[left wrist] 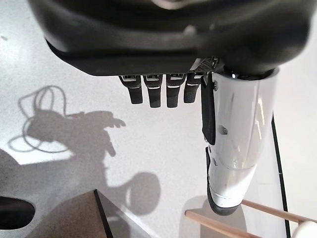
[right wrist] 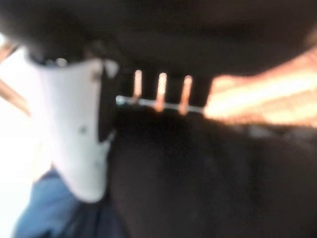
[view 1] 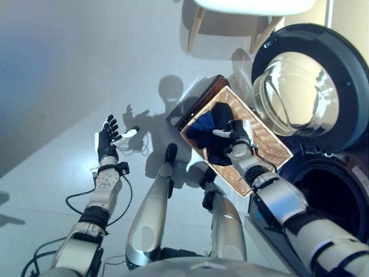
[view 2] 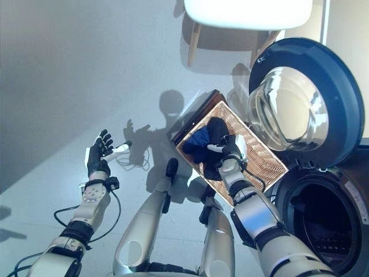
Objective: Pick up the clothes and place them into the washing machine
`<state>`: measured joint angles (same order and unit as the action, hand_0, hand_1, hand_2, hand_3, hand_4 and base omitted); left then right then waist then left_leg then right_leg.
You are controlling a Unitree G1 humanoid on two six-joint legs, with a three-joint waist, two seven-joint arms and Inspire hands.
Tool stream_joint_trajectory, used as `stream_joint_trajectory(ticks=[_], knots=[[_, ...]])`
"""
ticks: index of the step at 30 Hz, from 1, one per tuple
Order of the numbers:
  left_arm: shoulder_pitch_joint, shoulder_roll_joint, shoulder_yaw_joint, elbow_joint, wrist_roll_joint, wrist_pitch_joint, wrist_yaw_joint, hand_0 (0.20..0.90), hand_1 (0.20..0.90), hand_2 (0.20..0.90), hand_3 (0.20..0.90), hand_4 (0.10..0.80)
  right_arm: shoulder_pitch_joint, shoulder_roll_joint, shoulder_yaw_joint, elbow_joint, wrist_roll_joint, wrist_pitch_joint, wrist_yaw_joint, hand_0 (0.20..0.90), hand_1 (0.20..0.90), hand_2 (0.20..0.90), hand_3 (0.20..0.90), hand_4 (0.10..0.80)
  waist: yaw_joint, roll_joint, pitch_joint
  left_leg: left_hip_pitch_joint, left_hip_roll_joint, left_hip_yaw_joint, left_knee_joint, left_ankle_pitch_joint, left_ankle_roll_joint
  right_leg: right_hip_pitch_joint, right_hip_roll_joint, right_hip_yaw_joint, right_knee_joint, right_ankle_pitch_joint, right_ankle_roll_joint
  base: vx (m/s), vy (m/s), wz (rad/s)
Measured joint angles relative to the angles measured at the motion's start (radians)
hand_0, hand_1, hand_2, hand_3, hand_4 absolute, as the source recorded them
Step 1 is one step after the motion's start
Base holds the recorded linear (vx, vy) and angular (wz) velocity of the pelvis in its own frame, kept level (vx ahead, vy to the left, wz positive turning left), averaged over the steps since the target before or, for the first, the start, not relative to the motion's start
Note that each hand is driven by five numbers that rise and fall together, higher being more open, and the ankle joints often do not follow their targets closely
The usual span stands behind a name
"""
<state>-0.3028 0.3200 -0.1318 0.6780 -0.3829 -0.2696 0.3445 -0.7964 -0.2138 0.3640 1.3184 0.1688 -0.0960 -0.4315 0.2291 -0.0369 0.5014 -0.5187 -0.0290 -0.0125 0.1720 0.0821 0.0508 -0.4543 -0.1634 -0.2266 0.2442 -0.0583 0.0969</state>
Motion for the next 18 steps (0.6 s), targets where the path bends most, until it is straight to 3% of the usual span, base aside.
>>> stream_joint_trajectory(ticks=[9,18], knots=[[0.055,0.002,0.012,0.026,-0.001,0.0,-0.019,0.9,0.9,0.9,0.9,0.8,0.169,0.0,-0.103,-0.098,0.109,-0.041,0.021,0.2,0.2,0.2,0.2,0.3,-0.051,-0.015,-0.037,0.077,0.0,0.034,-0.015,-0.011,0.014,0.055,-0.002,0.04,-0.011,0.007,0.012,0.058,-0.014,-0.1],[0.108,-0.002,0.014,0.081,-0.023,-0.001,-0.045,0.9,0.9,0.9,0.9,0.8,0.341,0.002,-0.182,-0.157,0.176,-0.063,0.048,0.2,0.2,0.2,0.2,0.3,-0.077,-0.029,-0.151,0.172,0.0,0.059,-0.073,-0.014,0.017,0.136,0.005,0.06,-0.072,0.016,0.026,0.078,-0.017,-0.09]])
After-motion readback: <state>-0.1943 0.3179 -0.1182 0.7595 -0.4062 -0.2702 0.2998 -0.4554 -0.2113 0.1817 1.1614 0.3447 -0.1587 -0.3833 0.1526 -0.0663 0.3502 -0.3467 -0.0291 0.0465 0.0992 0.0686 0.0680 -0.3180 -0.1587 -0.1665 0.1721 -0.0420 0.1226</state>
